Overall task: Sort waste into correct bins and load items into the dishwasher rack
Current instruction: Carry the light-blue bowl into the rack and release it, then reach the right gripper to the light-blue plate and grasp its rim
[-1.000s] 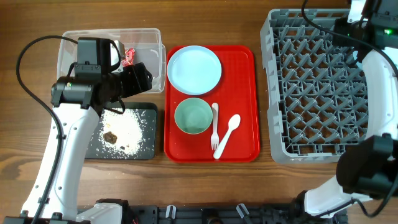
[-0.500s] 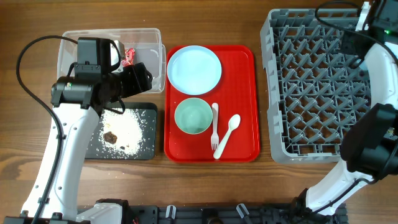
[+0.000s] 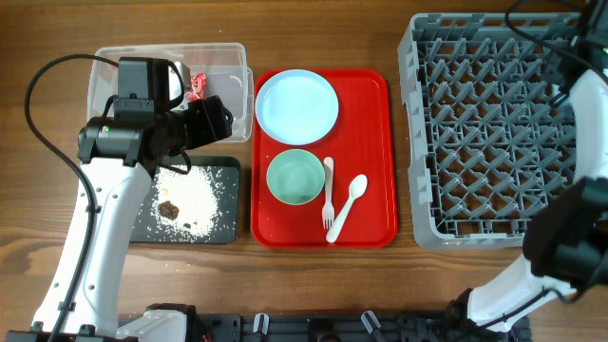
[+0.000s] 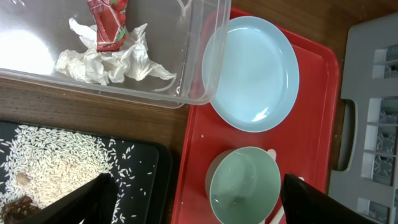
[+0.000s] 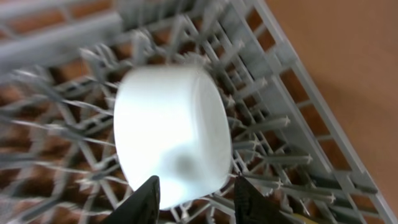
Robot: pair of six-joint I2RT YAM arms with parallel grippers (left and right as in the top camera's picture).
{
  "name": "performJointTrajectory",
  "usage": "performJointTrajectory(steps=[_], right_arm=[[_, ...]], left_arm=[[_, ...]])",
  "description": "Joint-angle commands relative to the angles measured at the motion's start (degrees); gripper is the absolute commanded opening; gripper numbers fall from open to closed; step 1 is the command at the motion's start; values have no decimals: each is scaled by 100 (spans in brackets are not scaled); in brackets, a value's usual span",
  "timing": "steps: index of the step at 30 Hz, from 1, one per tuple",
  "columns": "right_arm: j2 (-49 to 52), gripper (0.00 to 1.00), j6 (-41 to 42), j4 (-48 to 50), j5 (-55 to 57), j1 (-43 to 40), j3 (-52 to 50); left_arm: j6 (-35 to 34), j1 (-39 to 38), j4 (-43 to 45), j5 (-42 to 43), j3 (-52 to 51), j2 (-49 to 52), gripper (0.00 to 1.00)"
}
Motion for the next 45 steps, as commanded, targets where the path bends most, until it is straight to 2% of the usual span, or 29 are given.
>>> performJointTrajectory(steps=[1, 5, 9, 14, 20, 23, 27, 31, 36, 38, 45], right_arm=[[-778, 50, -442, -116, -1971, 181, -2], [-1014, 51, -428, -520, -3254, 570, -2], [-984, 55, -291, -1038, -3790, 1237, -4], [-804, 61, -81, -1252, -3794, 2144, -4], [-291, 63, 802, -1204, -3794, 3069, -4], [-9, 71, 1134, -1390, -3788, 3432, -4], [431, 71, 1849, -1204, -3108, 3779, -4], [1019, 69, 2420, -625, -2839, 3945, -4], [1644, 58, 2763, -9, -2710, 4048, -4], [1856, 48, 2979, 199, -2710, 4072, -4], [2173, 39, 3228, 570, -2618, 4120, -4]], left_arm=[[-31, 31, -2, -33, 17, -94, 86], [-33, 31, -7, -33, 17, -94, 86], [-31, 31, -9, -37, 17, -94, 86], [-31, 31, -4, -37, 17, -94, 86], [-33, 31, -9, -35, 17, -94, 89], [-31, 31, -61, -37, 17, -94, 89], [-31, 31, -87, -37, 17, -94, 89], [-33, 31, -92, -35, 17, -94, 89], [-33, 31, -149, -33, 15, -94, 89], [-33, 31, -162, -35, 17, -94, 89], [-33, 31, -157, -35, 17, -94, 90]])
